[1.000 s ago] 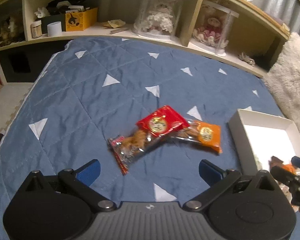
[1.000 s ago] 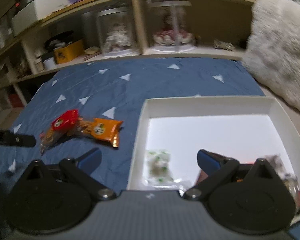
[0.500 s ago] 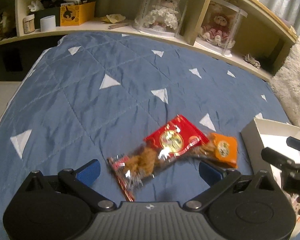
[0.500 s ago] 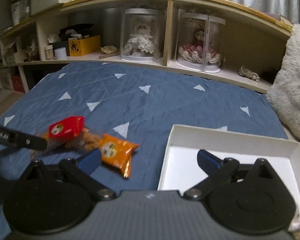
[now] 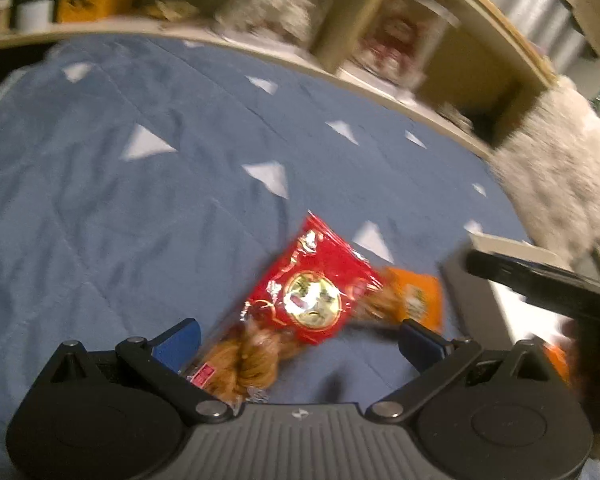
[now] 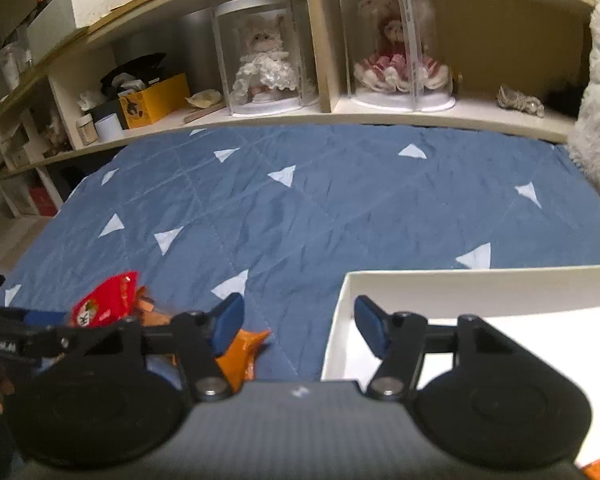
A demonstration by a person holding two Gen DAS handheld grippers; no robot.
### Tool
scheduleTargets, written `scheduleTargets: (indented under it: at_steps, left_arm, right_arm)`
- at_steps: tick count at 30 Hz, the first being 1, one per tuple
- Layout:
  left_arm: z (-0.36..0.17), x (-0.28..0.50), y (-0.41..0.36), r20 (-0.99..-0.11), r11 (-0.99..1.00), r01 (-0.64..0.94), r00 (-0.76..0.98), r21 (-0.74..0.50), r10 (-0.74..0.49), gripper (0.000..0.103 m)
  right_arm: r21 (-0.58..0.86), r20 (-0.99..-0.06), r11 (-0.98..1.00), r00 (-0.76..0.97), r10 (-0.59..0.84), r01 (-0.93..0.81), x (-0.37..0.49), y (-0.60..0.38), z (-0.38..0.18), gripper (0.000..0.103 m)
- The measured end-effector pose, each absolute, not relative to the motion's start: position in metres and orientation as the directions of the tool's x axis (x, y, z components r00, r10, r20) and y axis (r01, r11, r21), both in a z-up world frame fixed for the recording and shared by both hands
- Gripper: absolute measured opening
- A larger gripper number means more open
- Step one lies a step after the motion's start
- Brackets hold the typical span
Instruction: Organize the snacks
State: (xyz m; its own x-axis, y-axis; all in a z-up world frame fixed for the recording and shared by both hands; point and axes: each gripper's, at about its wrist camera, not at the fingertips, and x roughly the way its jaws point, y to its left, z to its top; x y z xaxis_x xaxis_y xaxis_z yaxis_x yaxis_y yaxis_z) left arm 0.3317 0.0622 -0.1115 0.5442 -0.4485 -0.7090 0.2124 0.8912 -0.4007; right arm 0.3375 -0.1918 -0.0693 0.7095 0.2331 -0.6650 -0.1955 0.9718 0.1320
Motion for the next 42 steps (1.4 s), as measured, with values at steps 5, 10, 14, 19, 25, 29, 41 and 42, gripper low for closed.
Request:
scheduleTargets:
  at_steps: [5,10,14,19,25,29,41,42]
  left_arm:
    - [-0.110,0.325,0.050,-0.717,0.851,0.277,0.460,-0.445,-0.524,0.103]
    - [-0.106,0.320,0.043,-0.739,0.899,0.243,0.511,-0.365,-0.439,0.102]
    - [-0.103,0.317,0.042,-0.767,0.935,0.207,0.535,-0.287,-0.354,0.076]
    - [-0.101,0.318,0.041,-0.786,0.953,0.207,0.542,-0.220,-0.299,0.061]
    - [-0.094,0.307,0.042,-0.813,0.964,0.199,0.523,-0.175,-0.256,0.055]
    - [-0.091,0.297,0.060,-0.837,0.979,0.086,0.508,-0.185,-0.203,0.054]
    - [-0.089,0.269,0.075,-0.872,0.982,-0.049,0.469,-0.182,-0.139,0.061]
    - [-0.089,0.268,0.074,-0.871,0.983,-0.042,0.472,-0.177,-0.137,0.061]
  right_arm:
    - [0.153,-0.670,0.971,0.703,0.238,-0.183,0.340,-0.196,-0.072,0.067]
    - [0.150,-0.659,0.966,0.708,0.255,-0.209,0.340,-0.193,-0.070,0.067]
    - [0.110,-0.656,0.969,0.716,0.239,-0.223,0.344,-0.184,-0.069,0.062]
    - [0.046,-0.643,0.983,0.747,0.166,-0.179,0.349,-0.179,-0.071,0.048]
    - [0.035,-0.582,0.978,0.792,0.185,-0.203,0.352,-0.179,-0.062,0.027]
    - [0.085,-0.620,0.961,0.741,0.258,-0.263,0.361,-0.172,-0.069,0.010]
    - [-0.011,-0.763,0.930,0.604,0.230,-0.368,0.362,-0.145,-0.099,0.010]
    - [-0.013,-0.783,0.922,0.578,0.230,-0.386,0.359,-0.142,-0.101,0.010]
